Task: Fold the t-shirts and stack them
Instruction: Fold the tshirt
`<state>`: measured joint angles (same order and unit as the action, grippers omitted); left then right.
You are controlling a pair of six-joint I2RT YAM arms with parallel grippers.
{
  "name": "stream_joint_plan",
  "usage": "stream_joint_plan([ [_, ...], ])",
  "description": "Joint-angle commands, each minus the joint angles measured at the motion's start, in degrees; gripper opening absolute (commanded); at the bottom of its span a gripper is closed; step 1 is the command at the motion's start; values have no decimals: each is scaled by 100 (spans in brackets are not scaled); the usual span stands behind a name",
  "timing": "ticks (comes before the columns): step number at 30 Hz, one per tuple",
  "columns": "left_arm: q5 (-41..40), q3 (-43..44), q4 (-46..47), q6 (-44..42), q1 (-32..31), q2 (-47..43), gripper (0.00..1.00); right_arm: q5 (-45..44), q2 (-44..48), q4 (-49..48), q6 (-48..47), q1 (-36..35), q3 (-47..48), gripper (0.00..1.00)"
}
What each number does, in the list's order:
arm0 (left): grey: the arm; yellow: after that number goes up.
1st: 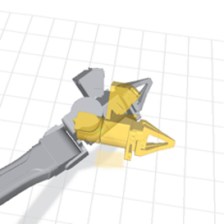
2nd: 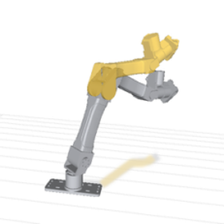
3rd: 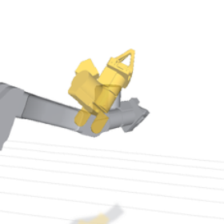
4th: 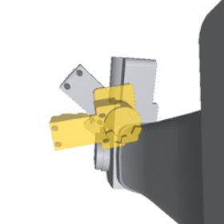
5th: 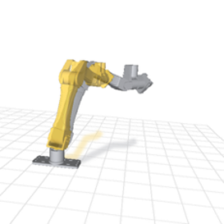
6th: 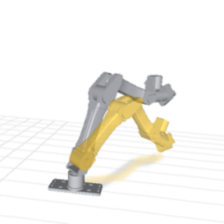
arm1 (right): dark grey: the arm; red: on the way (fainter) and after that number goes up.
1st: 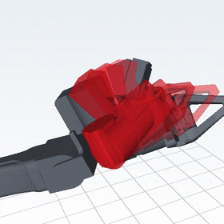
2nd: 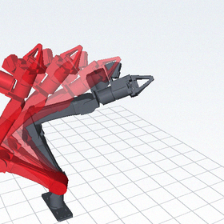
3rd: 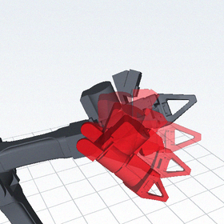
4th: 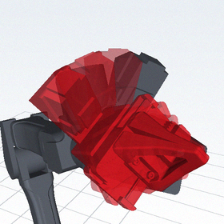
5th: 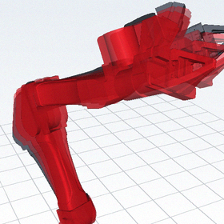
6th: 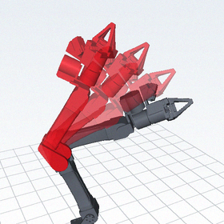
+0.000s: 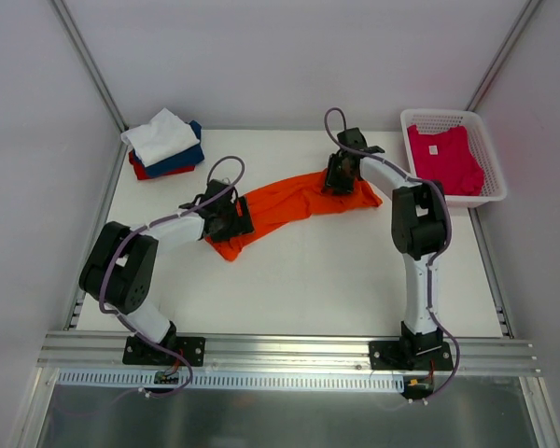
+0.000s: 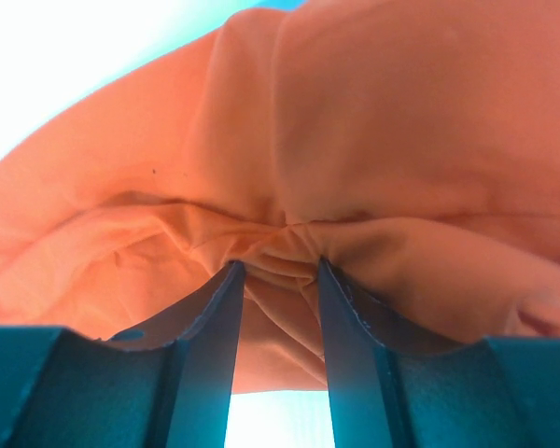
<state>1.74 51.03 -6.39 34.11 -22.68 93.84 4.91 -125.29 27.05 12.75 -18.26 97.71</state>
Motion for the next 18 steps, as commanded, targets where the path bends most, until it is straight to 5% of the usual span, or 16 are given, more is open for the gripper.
stream_joint_plan([
  [1, -24, -373, -389, 307, -412, -129, 77, 116, -293, 345, -177, 59, 634, 41],
  [18, -139, -980, -442, 1282, -2512, -323, 77, 546, -1489, 626, -194, 306, 2454, 45],
])
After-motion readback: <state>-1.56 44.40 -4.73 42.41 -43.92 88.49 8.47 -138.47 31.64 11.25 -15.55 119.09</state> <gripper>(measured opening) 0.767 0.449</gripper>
